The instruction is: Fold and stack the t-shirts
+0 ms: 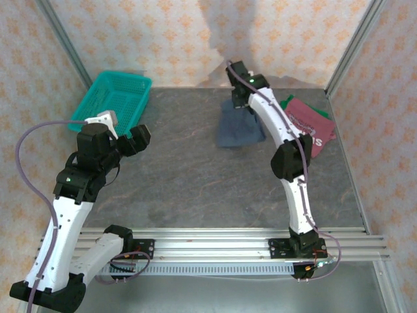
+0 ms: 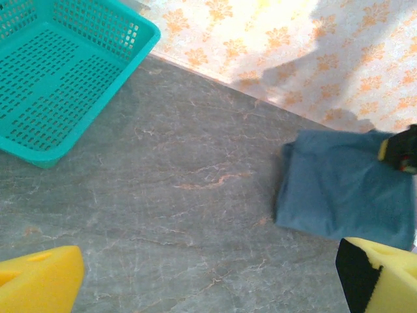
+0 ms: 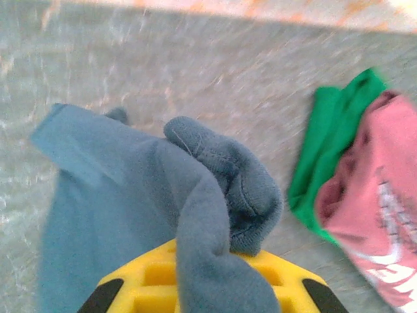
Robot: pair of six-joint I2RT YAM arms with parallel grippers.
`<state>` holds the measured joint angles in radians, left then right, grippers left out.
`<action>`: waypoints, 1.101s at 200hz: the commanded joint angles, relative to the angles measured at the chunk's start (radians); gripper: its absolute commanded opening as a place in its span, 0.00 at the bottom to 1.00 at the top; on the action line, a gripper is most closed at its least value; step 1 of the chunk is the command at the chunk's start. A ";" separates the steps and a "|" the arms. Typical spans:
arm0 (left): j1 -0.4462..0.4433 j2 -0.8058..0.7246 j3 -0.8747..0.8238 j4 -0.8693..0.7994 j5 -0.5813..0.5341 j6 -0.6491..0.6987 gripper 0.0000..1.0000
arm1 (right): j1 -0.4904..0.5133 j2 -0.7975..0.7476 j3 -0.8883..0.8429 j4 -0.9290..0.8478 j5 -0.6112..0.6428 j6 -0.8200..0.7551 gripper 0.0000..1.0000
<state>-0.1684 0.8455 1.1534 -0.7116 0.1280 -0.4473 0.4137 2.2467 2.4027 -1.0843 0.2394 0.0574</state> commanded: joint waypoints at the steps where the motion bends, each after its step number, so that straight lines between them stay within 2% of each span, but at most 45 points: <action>1: 0.002 -0.003 -0.025 0.051 0.012 0.001 1.00 | -0.024 -0.042 0.009 0.018 0.048 -0.057 0.00; 71: 0.002 -0.005 -0.055 0.063 -0.011 0.009 1.00 | -0.070 -0.090 0.104 -0.033 0.054 -0.085 0.00; 104: 0.002 -0.006 -0.060 0.061 -0.014 0.014 1.00 | -0.101 -0.116 0.140 -0.054 0.053 -0.053 0.00; 153: 0.003 -0.006 -0.061 0.055 -0.014 0.009 1.00 | -0.203 -0.160 0.136 -0.034 -0.026 0.041 0.00; 195: 0.003 -0.005 -0.061 0.043 -0.016 0.005 1.00 | -0.306 -0.179 0.071 0.000 -0.089 0.097 0.00; 220: 0.003 -0.005 -0.058 0.025 -0.019 0.008 1.00 | -0.375 -0.215 -0.077 0.070 -0.116 0.113 0.00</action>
<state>-0.1684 0.8471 1.1023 -0.6762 0.1238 -0.4465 0.0879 2.0914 2.4340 -1.0855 0.1566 0.1291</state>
